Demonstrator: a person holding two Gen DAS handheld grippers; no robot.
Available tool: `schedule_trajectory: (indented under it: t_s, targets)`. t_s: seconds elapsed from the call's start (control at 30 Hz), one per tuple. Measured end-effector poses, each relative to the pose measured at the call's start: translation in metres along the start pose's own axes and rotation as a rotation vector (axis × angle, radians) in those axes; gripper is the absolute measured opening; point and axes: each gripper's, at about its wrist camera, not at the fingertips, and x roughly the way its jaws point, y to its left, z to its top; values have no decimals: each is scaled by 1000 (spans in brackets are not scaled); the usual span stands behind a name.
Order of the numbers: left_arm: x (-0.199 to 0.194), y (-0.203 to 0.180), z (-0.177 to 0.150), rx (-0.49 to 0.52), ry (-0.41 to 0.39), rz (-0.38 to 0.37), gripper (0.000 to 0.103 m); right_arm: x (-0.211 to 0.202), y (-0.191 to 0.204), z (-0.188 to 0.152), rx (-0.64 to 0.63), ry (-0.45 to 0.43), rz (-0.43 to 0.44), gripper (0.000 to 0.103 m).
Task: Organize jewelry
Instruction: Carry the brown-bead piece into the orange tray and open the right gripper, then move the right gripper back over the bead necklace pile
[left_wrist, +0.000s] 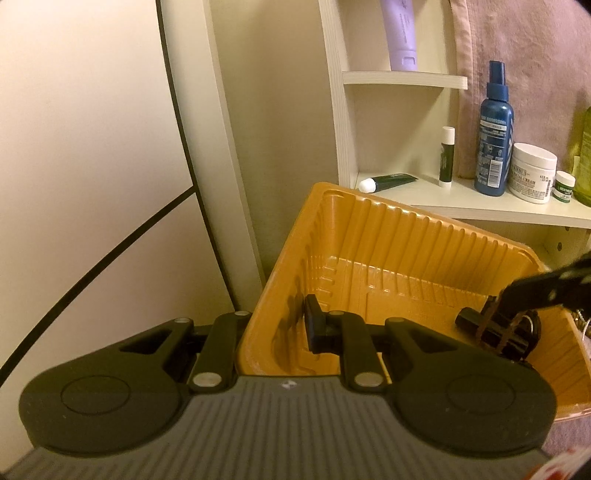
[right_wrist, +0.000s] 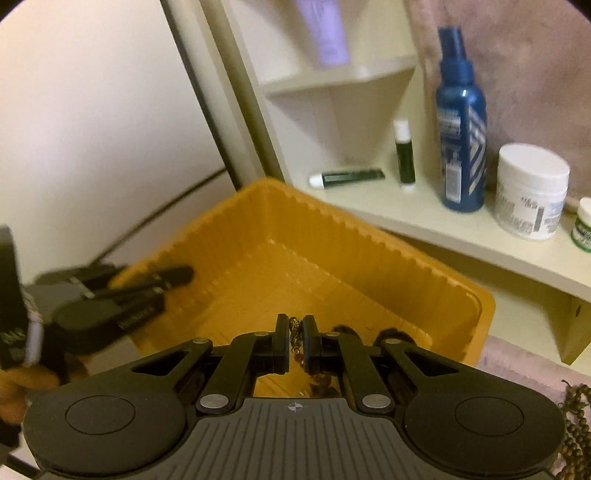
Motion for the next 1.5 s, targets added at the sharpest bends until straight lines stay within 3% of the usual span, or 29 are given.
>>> schedule_trajectory:
  t_s: [0.2, 0.27, 0.33, 0.4, 1.03, 1.5]
  targets:
    - [0, 0, 0, -1, 1, 1, 18, 16, -4, -9, 0, 47, -41, 7]
    - [0, 0, 0, 1, 3, 3, 18, 17, -5, -12, -3, 60, -57, 14]
    - [0, 0, 0, 2, 3, 4, 18, 14, -6, -14, -5, 59, -66, 45]
    - [0, 0, 0, 4, 3, 5, 18, 9, -7, -16, -6, 41, -73, 55]
    - [0, -3, -1, 11, 2, 16, 19, -61, -43, -54, 117, 4, -148, 59]
    - [-6, -3, -1, 22, -4, 25, 19, -130, -78, -106, 276, -19, -279, 59]
